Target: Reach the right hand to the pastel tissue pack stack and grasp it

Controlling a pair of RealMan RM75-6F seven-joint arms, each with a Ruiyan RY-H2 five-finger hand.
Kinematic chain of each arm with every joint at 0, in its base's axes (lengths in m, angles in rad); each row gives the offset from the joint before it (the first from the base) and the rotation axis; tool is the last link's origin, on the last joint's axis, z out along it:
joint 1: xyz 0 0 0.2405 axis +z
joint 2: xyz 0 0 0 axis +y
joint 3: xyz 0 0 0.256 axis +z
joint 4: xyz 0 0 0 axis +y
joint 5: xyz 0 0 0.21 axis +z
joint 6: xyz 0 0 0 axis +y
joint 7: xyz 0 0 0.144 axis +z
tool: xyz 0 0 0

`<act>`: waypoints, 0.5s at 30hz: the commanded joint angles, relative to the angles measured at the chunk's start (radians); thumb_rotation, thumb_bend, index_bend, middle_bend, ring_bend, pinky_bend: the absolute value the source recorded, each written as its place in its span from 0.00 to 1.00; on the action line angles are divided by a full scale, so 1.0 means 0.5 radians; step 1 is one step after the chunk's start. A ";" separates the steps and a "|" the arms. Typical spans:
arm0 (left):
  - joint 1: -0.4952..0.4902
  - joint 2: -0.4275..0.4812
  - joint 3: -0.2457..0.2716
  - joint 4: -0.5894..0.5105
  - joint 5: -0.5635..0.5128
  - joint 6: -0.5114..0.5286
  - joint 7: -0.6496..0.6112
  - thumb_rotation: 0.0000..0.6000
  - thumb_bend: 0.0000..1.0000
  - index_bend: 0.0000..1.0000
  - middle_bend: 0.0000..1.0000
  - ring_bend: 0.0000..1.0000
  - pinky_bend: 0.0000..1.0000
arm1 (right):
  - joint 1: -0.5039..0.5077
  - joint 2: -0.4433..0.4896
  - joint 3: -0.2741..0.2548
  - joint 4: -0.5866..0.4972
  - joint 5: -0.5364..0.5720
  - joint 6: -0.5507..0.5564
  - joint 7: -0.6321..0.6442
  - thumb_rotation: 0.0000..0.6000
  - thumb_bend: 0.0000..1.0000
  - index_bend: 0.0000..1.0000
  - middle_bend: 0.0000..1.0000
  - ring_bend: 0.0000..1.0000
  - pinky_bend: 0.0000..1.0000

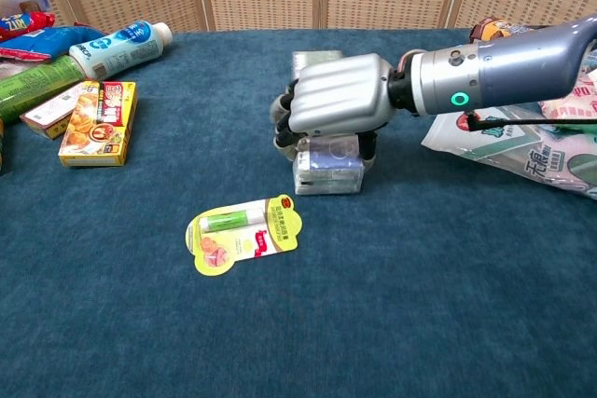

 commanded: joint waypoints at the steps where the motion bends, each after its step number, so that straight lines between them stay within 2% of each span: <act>1: -0.004 -0.002 0.004 -0.002 0.006 -0.009 0.003 1.00 0.00 0.00 0.00 0.00 0.00 | -0.014 0.086 -0.033 -0.086 0.006 0.084 0.013 1.00 0.11 0.58 0.68 0.32 0.48; 7: -0.005 -0.006 0.010 -0.015 0.029 -0.009 0.009 1.00 0.00 0.00 0.00 0.00 0.00 | 0.014 0.291 0.013 -0.327 0.048 0.127 -0.094 1.00 0.11 0.59 0.68 0.32 0.49; 11: -0.005 -0.007 0.014 -0.019 0.035 -0.014 0.003 1.00 0.00 0.00 0.00 0.00 0.00 | 0.038 0.449 0.064 -0.535 0.087 0.115 -0.200 1.00 0.11 0.59 0.69 0.33 0.58; 15: -0.005 -0.003 0.017 -0.022 0.045 -0.020 -0.009 1.00 0.00 0.00 0.00 0.00 0.00 | 0.050 0.588 0.134 -0.730 0.141 0.089 -0.348 1.00 0.11 0.59 0.69 0.33 0.60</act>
